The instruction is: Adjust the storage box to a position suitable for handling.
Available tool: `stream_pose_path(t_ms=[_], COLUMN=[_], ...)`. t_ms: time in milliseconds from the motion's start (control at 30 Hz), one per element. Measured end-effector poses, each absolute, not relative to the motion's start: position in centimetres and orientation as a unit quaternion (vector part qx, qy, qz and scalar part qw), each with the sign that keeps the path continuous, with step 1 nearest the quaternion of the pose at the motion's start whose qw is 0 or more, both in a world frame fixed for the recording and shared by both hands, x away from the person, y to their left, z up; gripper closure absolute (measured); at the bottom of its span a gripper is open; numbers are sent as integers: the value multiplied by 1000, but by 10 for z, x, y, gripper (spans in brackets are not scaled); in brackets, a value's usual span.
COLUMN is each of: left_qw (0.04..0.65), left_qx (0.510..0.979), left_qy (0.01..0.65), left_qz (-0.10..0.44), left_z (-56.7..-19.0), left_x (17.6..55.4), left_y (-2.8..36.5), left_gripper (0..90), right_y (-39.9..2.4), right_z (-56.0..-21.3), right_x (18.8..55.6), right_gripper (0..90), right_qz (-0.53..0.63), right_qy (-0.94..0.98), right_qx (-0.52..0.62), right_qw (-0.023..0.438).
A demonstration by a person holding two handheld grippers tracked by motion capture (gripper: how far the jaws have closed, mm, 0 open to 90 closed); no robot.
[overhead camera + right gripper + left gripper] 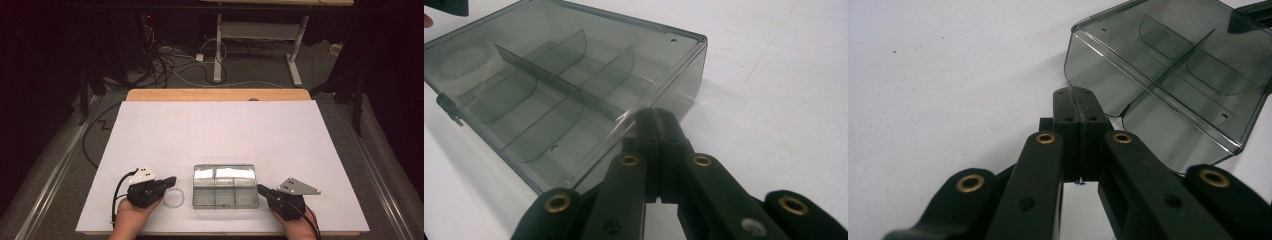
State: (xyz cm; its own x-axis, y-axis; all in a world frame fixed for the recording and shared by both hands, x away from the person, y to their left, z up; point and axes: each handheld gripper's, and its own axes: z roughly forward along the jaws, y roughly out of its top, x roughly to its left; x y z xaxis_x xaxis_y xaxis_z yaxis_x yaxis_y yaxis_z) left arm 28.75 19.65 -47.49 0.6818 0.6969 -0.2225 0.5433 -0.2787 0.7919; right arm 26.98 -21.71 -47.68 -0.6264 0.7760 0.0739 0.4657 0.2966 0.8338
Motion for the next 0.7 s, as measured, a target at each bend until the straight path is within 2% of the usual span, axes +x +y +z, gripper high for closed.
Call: stream_pose_path(t_ms=[233, 700], left_qw=[452, 462], left_qx=[794, 804], left_qy=[397, 368], left_qz=[88, 76], left_z=[-477, -478], left_x=[290, 288], left_y=[193, 195], left_gripper=[878, 878], right_y=[-216, -215], right_z=[-477, -467], right_x=[270, 274], right_gripper=[900, 900], right_qz=[442, 461], right_qy=[788, 780], right_qx=[392, 383], right_qw=[175, 178])
